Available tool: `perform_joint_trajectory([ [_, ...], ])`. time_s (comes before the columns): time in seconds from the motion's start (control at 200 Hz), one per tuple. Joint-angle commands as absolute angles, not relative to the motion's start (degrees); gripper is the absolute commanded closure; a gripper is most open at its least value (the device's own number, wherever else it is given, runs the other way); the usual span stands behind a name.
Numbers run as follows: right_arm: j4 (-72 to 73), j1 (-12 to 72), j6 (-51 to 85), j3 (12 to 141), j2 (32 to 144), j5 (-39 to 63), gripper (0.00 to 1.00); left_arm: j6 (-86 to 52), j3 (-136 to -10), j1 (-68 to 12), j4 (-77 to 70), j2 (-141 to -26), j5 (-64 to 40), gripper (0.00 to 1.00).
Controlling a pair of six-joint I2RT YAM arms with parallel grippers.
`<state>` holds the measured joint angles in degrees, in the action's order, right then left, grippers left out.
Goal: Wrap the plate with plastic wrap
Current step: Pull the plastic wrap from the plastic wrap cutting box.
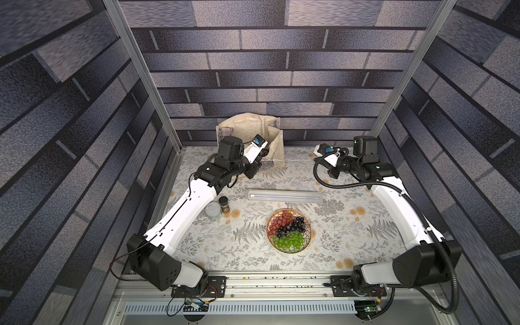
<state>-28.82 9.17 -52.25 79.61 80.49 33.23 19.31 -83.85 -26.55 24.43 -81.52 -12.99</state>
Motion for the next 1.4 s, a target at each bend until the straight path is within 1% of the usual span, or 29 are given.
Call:
perform_joint_trajectory([
  [0.0, -26.18, 9.58, -51.77, 80.39, 80.85, 33.7, 1.0, 18.66, -83.24, -26.11, 22.11, -79.19, -11.87, 1.0],
  [0.245, -24.79, 9.87, -51.33, 79.64, 80.33, 34.1, 1.0, 18.54, -84.05, -26.26, 22.46, -79.02, -12.21, 1.0],
  [0.736, -27.32, 9.87, -51.42, 83.14, 77.44, 32.51, 1.0, 18.61, -88.48, -26.72, 22.88, -78.66, -12.85, 1.0],
  [0.932, -27.2, 9.89, -51.12, 82.49, 76.61, 32.51, 1.0, 19.06, -87.94, -27.23, 23.2, -77.72, -12.05, 1.0],
  [1.147, -24.76, 9.85, -48.43, 81.15, 77.62, 32.17, 1.0, 19.42, -86.22, -27.08, 22.76, -76.99, -10.82, 1.0],
  [1.393, -22.87, 10.13, -48.41, 79.9, 79.35, 29.55, 1.0, 18.54, -87.18, -26.54, 23.68, -79.9, -10.55, 1.0],
])
